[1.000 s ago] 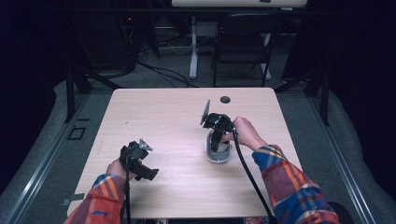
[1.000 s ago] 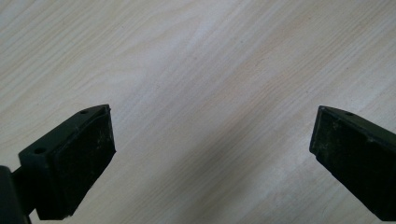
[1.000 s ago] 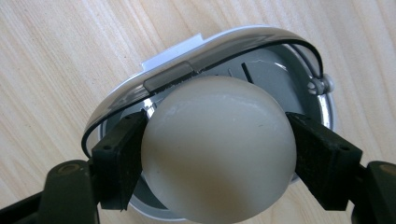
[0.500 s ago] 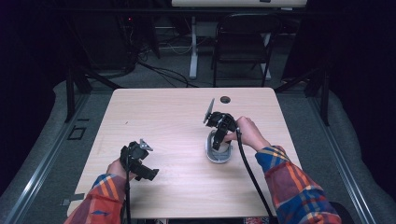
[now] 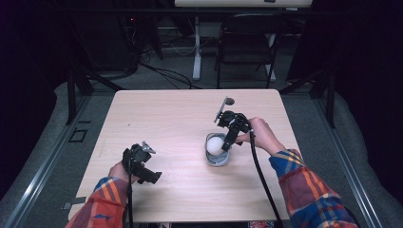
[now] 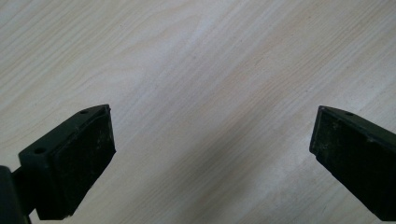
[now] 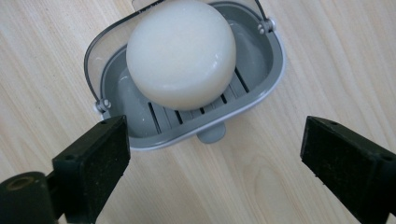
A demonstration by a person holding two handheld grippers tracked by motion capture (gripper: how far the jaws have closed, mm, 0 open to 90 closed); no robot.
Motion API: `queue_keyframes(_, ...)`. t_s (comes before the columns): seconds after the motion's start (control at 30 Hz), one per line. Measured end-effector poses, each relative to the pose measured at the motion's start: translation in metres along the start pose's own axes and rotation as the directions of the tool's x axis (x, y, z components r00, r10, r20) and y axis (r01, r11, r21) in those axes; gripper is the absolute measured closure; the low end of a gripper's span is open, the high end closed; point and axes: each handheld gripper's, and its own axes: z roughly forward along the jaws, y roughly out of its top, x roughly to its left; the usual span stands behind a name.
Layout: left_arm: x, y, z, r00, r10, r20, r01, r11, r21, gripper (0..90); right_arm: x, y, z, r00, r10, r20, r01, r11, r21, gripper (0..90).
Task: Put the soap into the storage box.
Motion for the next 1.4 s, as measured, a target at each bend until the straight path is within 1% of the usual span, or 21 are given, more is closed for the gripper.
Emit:
queue_keyframes(0.13, 0.000, 0.000, 0.000, 1.0000, 0.000, 0.000, 0.000, 1.0000, 0.001, 0.1, 0.000, -0.006, -0.004, 1.0000, -0.001, 0.005, 0.001, 1.000, -0.010, 3.6)
queue_keyframes(0.17, 0.000, 0.000, 0.000, 1.0000, 0.000, -0.001, 0.000, 1.0000, 0.001, 0.2, 0.000, -0.009, -0.005, 0.9999, 0.010, 0.002, -0.010, 1.000, -0.019, 1.8)
queue_keyframes(0.27, 0.000, 0.000, 0.000, 1.0000, 0.000, -0.002, 0.000, 1.0000, 0.000, 0.2, -0.001, -0.016, -0.009, 0.9999, 0.014, 0.007, -0.013, 1.000, -0.026, 0.0)
queue_keyframes(0.37, 0.000, 0.000, 0.000, 1.0000, -0.001, 0.000, 0.001, 1.0000, -0.002, 0.1, -0.001, -0.023, -0.013, 0.9997, 0.011, 0.020, -0.010, 0.999, -0.030, 0.0)
queue_keyframes(0.4, 0.000, 0.000, 0.000, 1.0000, -0.001, -0.002, 0.001, 1.0000, -0.002, 0.2, 0.001, -0.027, -0.013, 0.9996, 0.020, 0.019, -0.019, 0.999, -0.051, 0.0)
queue_keyframes(0.47, 0.000, 0.000, 0.000, 1.0000, -0.001, -0.004, 0.001, 1.0000, -0.003, 0.2, 0.001, -0.032, -0.017, 0.9995, 0.012, 0.030, -0.010, 0.999, -0.040, 0.0)
queue_keyframes(0.53, 0.000, 0.000, 0.000, 1.0000, 0.000, -0.004, 0.000, 1.0000, 0.000, 0.2, 0.002, -0.037, -0.020, 0.9990, 0.019, 0.040, -0.017, 0.999, -0.051, 0.0)
queue_keyframes(0.57, 0.000, 0.000, 0.000, 1.0000, 0.001, -0.005, -0.001, 1.0000, 0.000, 0.2, 0.003, -0.044, -0.025, 0.9985, 0.008, 0.055, -0.005, 0.999, -0.046, 0.0)
queue_keyframes(0.63, 0.000, 0.000, 0.000, 1.0000, 0.001, -0.005, -0.001, 1.0000, 0.003, 0.1, 0.003, -0.046, -0.026, 0.9983, 0.008, 0.058, -0.006, 0.999, -0.045, 0.0)
queue_keyframes(0.7, 0.000, 0.001, 0.000, 1.0000, 0.003, -0.006, -0.003, 1.0000, 0.003, 0.2, 0.004, -0.055, -0.030, 0.9975, 0.013, 0.069, -0.009, 0.999, -0.047, 0.0)
queue_keyframes(0.73, -0.001, 0.001, 0.000, 1.0000, 0.002, -0.007, -0.002, 1.0000, 0.003, 0.2, 0.004, -0.058, -0.030, 0.9974, 0.018, 0.070, -0.014, 0.998, -0.059, 0.0)
queue_keyframes(0.77, -0.001, 0.001, 0.000, 1.0000, 0.003, -0.008, -0.003, 1.0000, 0.003, 0.2, 0.004, -0.061, -0.031, 0.9971, 0.018, 0.074, -0.014, 0.998, -0.054, 0.0)
queue_keyframes(0.8, -0.001, 0.000, 0.000, 1.0000, 0.003, -0.008, -0.003, 1.0000, 0.003, 0.1, 0.004, -0.068, -0.032, 0.9966, 0.033, 0.076, -0.028, 0.998, -0.059, 0.0)
queue_keyframes(0.83, -0.001, 0.000, 0.000, 1.0000, 0.003, -0.008, -0.003, 1.0000, 0.003, 0.1, 0.004, -0.071, -0.032, 0.9966, 0.028, 0.077, -0.024, 0.998, -0.060, 0.0)
queue_keyframes(0.97, -0.001, 0.000, 0.000, 0.9999, 0.002, -0.010, -0.002, 1.0000, 0.003, 0.1, 0.003, -0.082, -0.032, 0.9957, 0.043, 0.082, -0.038, 0.998, -0.057, 0.0)
queue_keyframes(1.03, -0.001, 0.000, 0.000, 0.9999, 0.001, -0.010, -0.001, 1.0000, 0.002, 0.2, 0.003, -0.089, -0.033, 0.9944, 0.047, 0.095, -0.042, 0.998, -0.048, 0.0)
queue_keyframes(1.1, -0.001, 0.000, 0.000, 0.9999, -0.002, -0.012, 0.002, 1.0000, 0.000, 0.2, 0.003, -0.099, -0.034, 0.9932, 0.064, 0.097, -0.058, 0.996, -0.063, 0.0)
queue_keyframes(1.17, -0.001, 0.000, 0.000, 0.9999, -0.001, -0.011, 0.001, 1.0000, 0.001, 0.2, 0.003, -0.102, -0.033, 0.9935, 0.070, 0.090, -0.064, 0.996, -0.070, 0.0)
queue_keyframes(1.2, -0.001, 0.000, 0.000, 0.9999, -0.001, -0.011, 0.001, 1.0000, 0.001, 0.2, 0.002, -0.105, -0.034, 0.9926, 0.068, 0.101, -0.061, 0.996, -0.067, 0.0)
queue_keyframes(1.3, -0.001, 0.000, 0.000, 0.9999, 0.001, -0.012, -0.001, 1.0000, 0.002, 0.2, 0.003, -0.118, -0.033, 0.9910, 0.090, 0.099, -0.082, 0.994, -0.078, 0.0)
queue_keyframes(1.4, -0.001, 0.000, 0.000, 0.9999, 0.000, -0.011, 0.000, 1.0000, 0.003, 0.2, 0.004, -0.124, -0.033, 0.9906, 0.099, 0.095, -0.092, 0.993, -0.079, 0.0)
